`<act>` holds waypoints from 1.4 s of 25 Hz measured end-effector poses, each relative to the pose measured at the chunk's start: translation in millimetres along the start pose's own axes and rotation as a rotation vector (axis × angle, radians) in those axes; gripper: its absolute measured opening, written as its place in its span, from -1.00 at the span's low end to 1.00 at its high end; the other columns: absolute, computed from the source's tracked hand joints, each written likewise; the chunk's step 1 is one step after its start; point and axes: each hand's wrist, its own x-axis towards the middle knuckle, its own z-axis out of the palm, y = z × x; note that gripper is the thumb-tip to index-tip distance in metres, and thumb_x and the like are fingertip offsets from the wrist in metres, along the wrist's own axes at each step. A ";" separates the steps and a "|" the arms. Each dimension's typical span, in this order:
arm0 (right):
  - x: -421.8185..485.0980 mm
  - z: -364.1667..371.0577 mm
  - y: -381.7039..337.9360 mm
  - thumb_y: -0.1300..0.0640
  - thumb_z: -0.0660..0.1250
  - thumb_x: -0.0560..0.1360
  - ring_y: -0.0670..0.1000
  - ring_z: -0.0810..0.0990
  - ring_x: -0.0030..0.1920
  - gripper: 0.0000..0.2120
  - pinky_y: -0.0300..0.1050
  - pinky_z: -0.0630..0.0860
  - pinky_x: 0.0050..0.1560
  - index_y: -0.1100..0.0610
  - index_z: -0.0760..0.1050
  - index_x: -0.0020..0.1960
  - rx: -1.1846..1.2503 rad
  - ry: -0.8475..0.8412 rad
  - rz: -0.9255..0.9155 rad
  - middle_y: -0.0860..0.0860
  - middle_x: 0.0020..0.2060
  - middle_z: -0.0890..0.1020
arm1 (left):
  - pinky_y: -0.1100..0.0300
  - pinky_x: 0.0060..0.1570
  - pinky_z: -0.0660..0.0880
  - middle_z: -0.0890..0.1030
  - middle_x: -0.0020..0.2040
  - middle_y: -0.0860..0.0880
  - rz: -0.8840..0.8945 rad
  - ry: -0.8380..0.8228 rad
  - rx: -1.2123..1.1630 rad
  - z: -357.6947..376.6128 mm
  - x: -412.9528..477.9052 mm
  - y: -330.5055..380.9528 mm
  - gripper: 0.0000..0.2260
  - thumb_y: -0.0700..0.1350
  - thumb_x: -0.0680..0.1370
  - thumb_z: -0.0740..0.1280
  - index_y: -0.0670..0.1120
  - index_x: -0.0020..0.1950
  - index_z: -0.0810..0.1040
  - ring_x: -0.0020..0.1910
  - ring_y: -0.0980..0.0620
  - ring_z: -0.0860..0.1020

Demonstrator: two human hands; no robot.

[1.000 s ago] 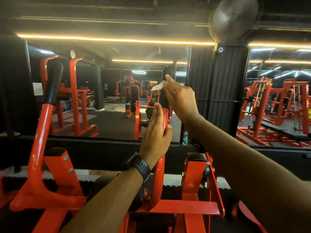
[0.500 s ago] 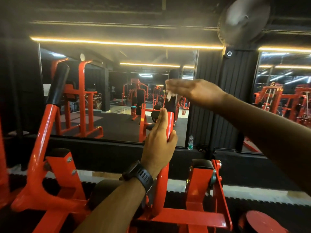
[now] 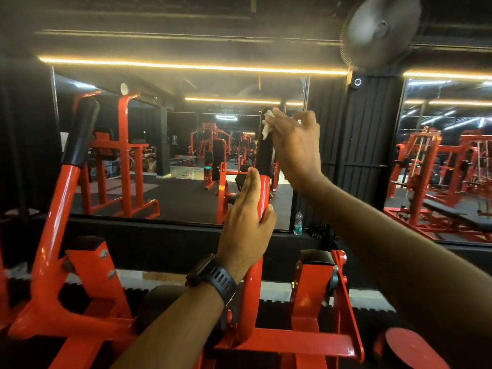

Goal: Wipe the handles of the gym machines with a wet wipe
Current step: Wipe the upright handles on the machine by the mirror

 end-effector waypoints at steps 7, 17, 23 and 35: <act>9.7 -7.1 -14.8 0.21 0.23 0.65 -0.15 0.59 -0.20 -0.81 -0.35 0.56 -0.22 0.14 0.58 0.17 0.254 0.028 0.268 -0.01 -0.11 0.64 | -0.03 0.48 0.33 -0.04 0.62 0.15 -0.009 -0.005 -0.003 -1.2 -1.1 0.8 -0.25 -0.07 0.65 0.28 0.22 0.53 -0.25 0.58 0.06 0.12; -43.0 -12.4 -29.6 0.18 0.25 0.64 -0.32 0.58 -0.20 -0.78 -0.43 0.53 -0.21 0.11 0.58 0.23 0.479 0.019 0.381 -0.18 -0.12 0.59 | -0.04 0.23 0.57 0.06 0.63 0.10 -0.041 0.002 -0.023 -0.3 -2.7 -1.5 -0.21 -0.10 0.63 0.30 0.28 0.53 -0.26 0.50 -0.04 0.34; -50.2 -17.7 -34.2 0.09 0.32 0.62 -0.26 0.63 -0.14 -0.84 -0.31 0.62 -0.20 0.05 0.62 0.16 0.559 0.047 0.402 -0.17 -0.17 0.65 | -0.02 0.15 0.61 0.12 0.63 0.04 -0.065 -0.002 -0.004 1.7 -2.3 -1.6 -0.21 -0.07 0.63 0.30 0.26 0.55 -0.25 0.44 -0.07 0.43; -68.5 -24.5 8.5 0.19 0.36 0.55 0.15 0.45 0.40 -0.65 0.07 0.45 0.38 0.25 0.53 0.32 0.109 -0.191 -0.403 0.20 0.33 0.54 | 0.04 0.17 0.60 0.45 0.43 0.03 -0.011 0.064 0.008 3.6 -3.3 -4.1 -0.36 -0.09 0.61 0.32 0.13 0.61 0.07 0.30 0.02 0.52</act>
